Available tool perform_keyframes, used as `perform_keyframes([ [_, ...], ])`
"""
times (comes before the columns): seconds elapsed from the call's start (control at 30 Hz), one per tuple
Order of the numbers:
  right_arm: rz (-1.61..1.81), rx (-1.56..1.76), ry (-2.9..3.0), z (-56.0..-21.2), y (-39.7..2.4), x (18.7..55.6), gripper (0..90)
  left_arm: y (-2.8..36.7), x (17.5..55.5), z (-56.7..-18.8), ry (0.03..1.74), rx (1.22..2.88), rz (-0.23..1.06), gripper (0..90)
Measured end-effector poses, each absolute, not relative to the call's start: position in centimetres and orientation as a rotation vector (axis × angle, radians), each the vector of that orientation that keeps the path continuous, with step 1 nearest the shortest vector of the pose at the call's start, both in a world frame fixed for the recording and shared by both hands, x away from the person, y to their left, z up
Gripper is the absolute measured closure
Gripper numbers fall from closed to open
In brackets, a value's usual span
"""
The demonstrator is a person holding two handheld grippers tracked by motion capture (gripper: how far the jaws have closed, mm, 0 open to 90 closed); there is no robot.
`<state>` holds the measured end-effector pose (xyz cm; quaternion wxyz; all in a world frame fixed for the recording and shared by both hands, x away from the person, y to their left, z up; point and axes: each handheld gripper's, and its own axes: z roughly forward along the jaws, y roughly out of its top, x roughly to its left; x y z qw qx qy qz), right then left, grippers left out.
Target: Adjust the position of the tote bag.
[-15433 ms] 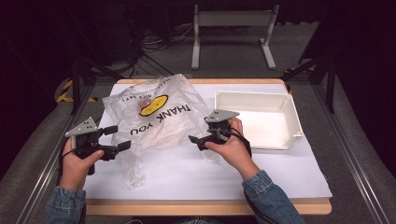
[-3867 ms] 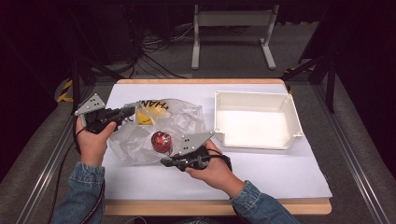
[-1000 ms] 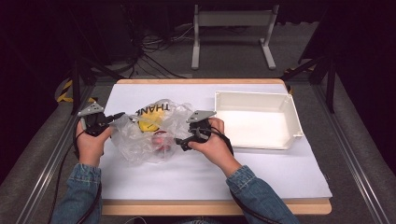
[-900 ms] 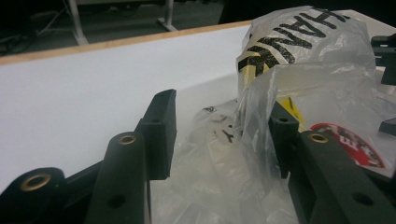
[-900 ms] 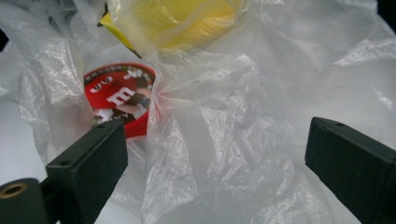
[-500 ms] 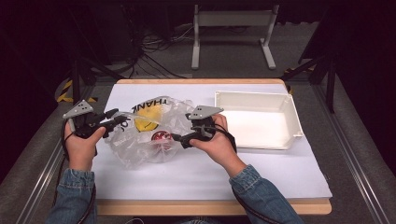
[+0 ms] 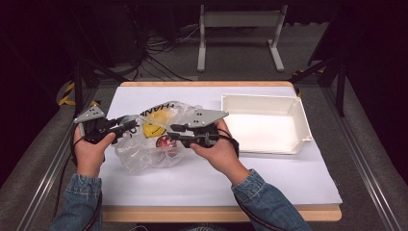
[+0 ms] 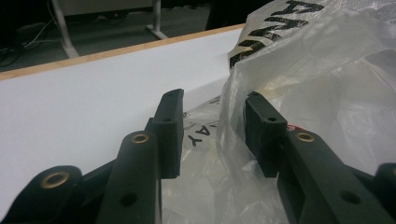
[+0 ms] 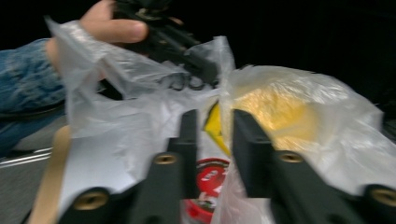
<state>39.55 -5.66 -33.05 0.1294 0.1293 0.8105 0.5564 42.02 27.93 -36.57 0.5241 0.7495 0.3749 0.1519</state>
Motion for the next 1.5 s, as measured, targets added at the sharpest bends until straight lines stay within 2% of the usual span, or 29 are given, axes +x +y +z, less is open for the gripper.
perform_keyframes([
  [0.07,1.602,0.361,2.395,-33.2,-5.2,39.6,86.4,27.8,42.1,-36.6,0.895,1.793,0.358,63.3],
  [0.17,1.576,0.371,2.406,-33.5,-4.8,40.0,89.5,27.6,42.1,-36.6,0.886,1.797,0.355,63.8],
  [0.5,1.504,0.526,2.378,-35.7,-4.8,42.8,88.0,27.4,42.6,-37.4,0.893,1.808,0.329,62.7],
  [0.6,1.476,0.579,2.396,-36.7,-5.0,43.5,84.6,27.5,42.8,-37.7,0.898,1.812,0.320,62.7],
  [0.67,1.465,0.599,2.396,-37.1,-5.1,43.8,76.5,27.6,43.0,-37.9,0.902,1.815,0.319,62.7],
  [0.73,1.439,0.602,2.417,-37.6,-5.2,44.0,54.3,27.7,43.1,-38.1,0.913,1.810,0.319,62.7],
  [0.83,1.451,0.565,2.452,-38.3,-5.3,44.2,29.6,27.9,43.2,-38.4,0.929,1.809,0.307,62.9],
  [0.93,1.441,0.527,2.505,-38.8,-5.1,44.1,12.8,28.0,43.4,-38.6,0.935,1.812,0.305,62.8],
  [1.13,1.402,0.521,2.558,-39.8,-4.8,44.1,3.3,28.0,43.6,-39.0,0.950,1.815,0.295,62.1],
  [1.5,1.283,0.545,2.649,-42.0,-4.5,44.2,2.3,28.9,44.3,-40.6,1.010,1.813,0.277,61.0],
])
